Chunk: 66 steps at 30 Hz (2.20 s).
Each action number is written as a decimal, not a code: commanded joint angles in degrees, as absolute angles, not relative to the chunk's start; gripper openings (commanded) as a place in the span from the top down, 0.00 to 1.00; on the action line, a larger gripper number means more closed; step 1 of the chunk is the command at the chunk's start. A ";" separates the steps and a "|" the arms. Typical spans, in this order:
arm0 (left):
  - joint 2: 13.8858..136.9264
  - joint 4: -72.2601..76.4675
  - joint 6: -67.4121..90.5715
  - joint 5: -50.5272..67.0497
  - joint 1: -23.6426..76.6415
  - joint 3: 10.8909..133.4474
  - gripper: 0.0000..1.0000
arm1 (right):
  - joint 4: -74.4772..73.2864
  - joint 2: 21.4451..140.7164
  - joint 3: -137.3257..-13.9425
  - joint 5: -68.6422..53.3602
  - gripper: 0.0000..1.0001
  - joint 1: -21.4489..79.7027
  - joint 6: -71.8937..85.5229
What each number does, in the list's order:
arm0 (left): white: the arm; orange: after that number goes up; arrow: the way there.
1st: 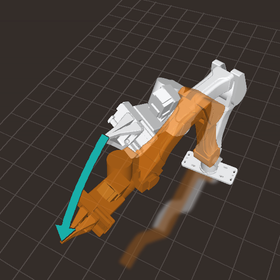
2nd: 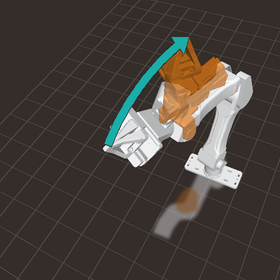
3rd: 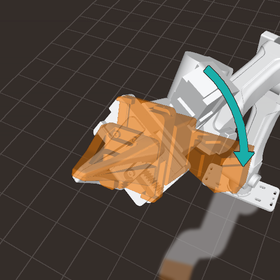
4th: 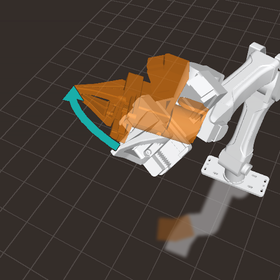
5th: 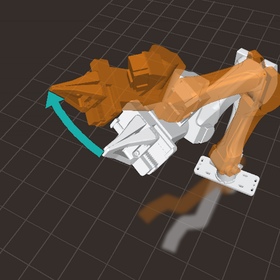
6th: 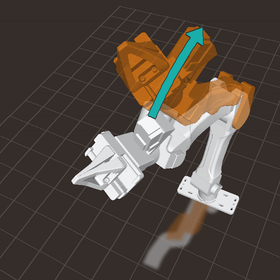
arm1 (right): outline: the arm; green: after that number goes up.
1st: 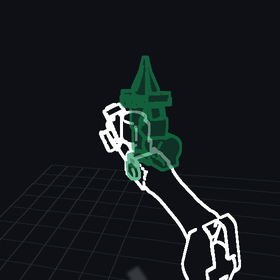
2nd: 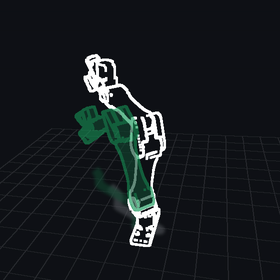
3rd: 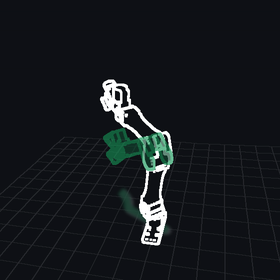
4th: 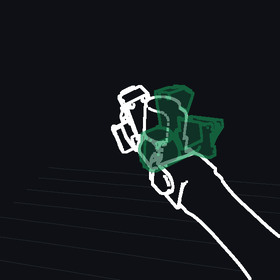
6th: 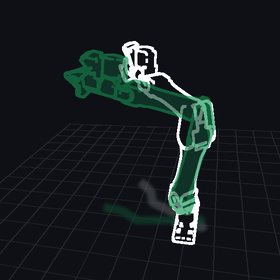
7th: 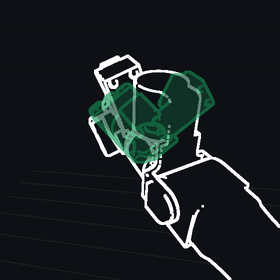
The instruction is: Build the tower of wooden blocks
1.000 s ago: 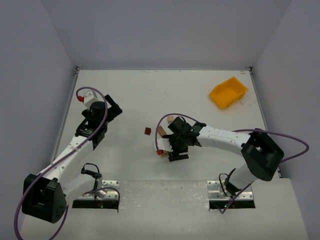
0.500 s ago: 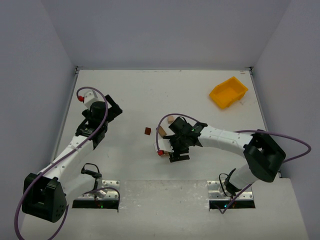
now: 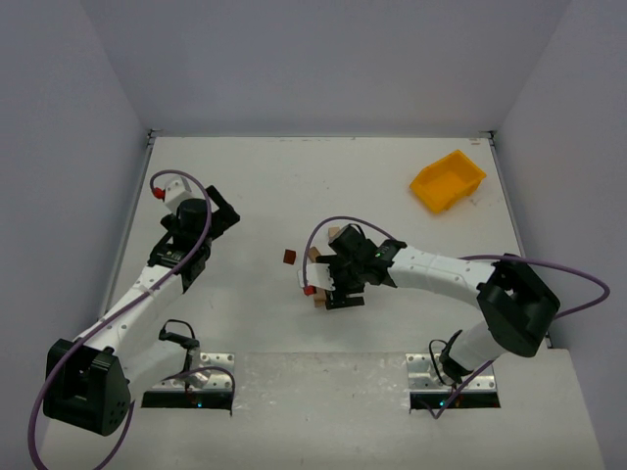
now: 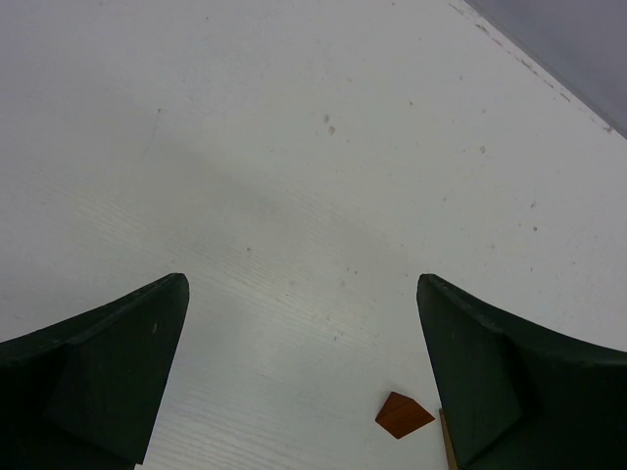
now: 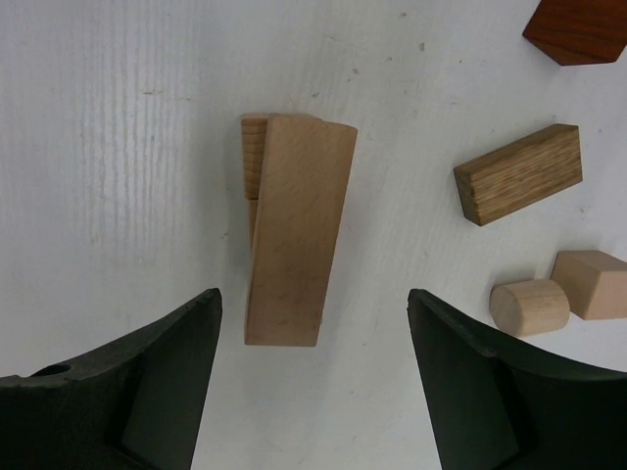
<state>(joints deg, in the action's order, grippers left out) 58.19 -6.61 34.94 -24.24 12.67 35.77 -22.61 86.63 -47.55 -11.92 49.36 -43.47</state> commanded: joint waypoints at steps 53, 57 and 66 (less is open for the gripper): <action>56.14 2.74 32.47 -17.02 12.26 37.84 0.00 | -17.73 89.37 -72.81 -8.72 0.01 49.66 -28.00; 56.89 1.42 32.85 -17.75 12.22 37.30 0.00 | -20.96 97.58 -86.74 2.76 0.01 49.66 -14.36; 54.85 3.34 33.63 -15.88 12.22 34.99 0.00 | -21.46 98.05 -82.60 15.67 0.01 49.32 9.15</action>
<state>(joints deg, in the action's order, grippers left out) 56.61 -0.22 33.28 -17.53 12.67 35.45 -20.86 100.63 -88.09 13.57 49.50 -4.38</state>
